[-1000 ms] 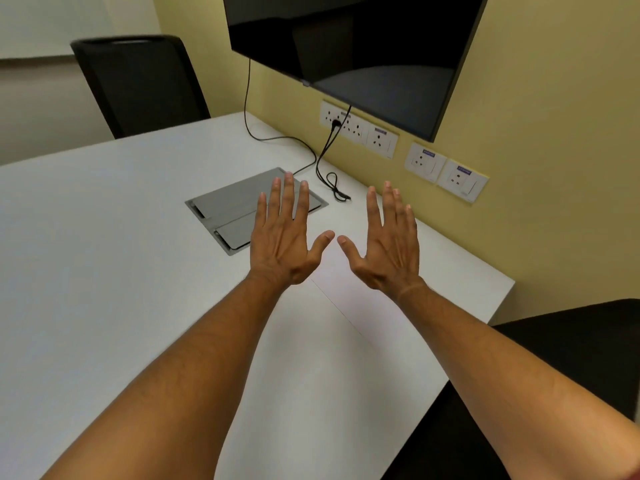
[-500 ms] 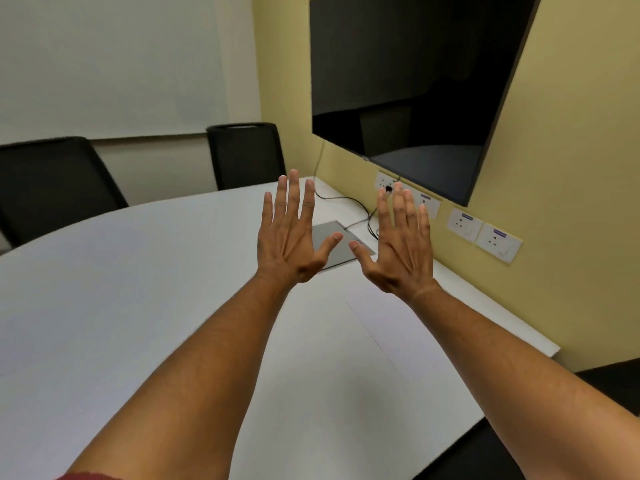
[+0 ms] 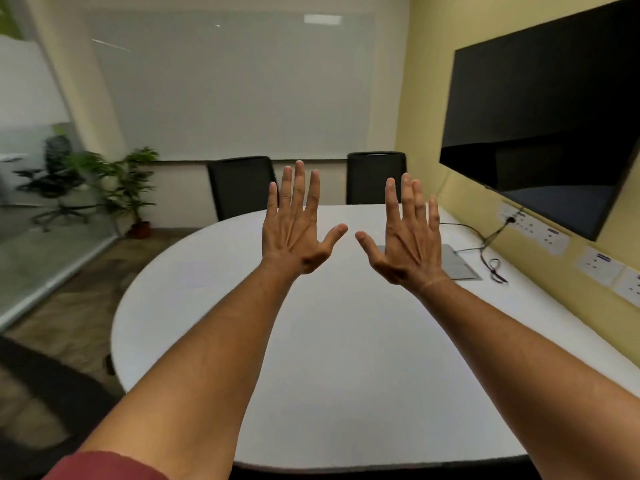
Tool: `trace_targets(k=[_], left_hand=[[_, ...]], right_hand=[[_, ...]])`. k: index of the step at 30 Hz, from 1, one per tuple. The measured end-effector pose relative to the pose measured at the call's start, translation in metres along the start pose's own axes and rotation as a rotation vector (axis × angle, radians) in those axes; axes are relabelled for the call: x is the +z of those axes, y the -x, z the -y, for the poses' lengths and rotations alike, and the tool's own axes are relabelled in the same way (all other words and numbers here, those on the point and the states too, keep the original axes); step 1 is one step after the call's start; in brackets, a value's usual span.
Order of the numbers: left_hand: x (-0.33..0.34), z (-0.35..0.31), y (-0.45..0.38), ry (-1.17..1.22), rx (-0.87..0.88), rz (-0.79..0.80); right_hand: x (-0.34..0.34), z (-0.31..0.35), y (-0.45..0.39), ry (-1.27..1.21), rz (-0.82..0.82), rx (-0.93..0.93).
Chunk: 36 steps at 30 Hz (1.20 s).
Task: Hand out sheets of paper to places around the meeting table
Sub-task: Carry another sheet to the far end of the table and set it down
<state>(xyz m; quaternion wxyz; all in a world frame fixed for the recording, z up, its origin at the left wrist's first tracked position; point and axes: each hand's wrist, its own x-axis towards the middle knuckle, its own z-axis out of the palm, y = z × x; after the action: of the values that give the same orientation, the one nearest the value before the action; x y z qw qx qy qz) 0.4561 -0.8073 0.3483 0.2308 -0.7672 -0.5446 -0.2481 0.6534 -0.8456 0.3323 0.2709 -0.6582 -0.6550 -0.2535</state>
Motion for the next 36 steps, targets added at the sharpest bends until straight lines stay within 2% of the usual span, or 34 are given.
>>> trace_targets(k=[13,23,29,36], left_hand=[[-0.134,0.18,0.135,-0.274,-0.288,-0.011],[-0.211,0.332,0.255,-0.41,-0.441,0.024],[-0.228,0.423,0.303,-0.446,-0.472,0.052],[-0.219,0.5,0.321,-0.426,-0.497,0.061]], right_hand=[[-0.051,0.23,0.012,-0.307,-0.021,-0.286],[-0.074,0.435,0.052,-0.502,-0.02,-0.414],[-0.077,0.539,0.072,-0.548,0.002,-0.421],[-0.064,0.619,0.064,-0.528,0.011,-0.45]])
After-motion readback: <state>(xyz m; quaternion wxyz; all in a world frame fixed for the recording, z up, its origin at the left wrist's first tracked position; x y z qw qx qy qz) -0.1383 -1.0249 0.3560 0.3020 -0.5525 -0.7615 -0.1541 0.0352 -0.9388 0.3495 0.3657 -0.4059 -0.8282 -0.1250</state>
